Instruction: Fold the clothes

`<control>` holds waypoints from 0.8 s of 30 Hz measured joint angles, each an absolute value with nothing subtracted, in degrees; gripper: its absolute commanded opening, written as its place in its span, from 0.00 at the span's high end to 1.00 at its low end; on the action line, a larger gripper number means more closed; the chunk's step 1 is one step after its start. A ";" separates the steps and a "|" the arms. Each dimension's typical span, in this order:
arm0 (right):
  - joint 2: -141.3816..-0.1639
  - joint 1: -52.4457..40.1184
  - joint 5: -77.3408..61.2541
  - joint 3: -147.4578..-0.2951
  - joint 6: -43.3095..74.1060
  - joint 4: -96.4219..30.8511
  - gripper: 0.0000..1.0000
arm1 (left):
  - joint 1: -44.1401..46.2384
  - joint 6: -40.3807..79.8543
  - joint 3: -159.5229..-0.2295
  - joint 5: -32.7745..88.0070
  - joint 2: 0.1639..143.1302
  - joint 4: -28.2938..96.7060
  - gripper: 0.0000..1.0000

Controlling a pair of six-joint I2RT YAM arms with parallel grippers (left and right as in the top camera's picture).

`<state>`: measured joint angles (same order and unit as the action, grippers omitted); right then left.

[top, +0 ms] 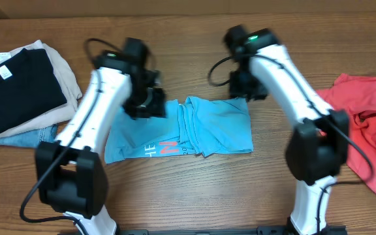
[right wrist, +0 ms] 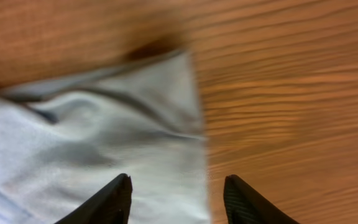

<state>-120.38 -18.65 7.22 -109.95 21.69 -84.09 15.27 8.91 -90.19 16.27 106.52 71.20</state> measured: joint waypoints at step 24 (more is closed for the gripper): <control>-113.08 -3.75 0.47 -110.59 10.44 -88.05 0.50 | 33.98 26.15 -74.52 19.03 107.48 52.49 0.45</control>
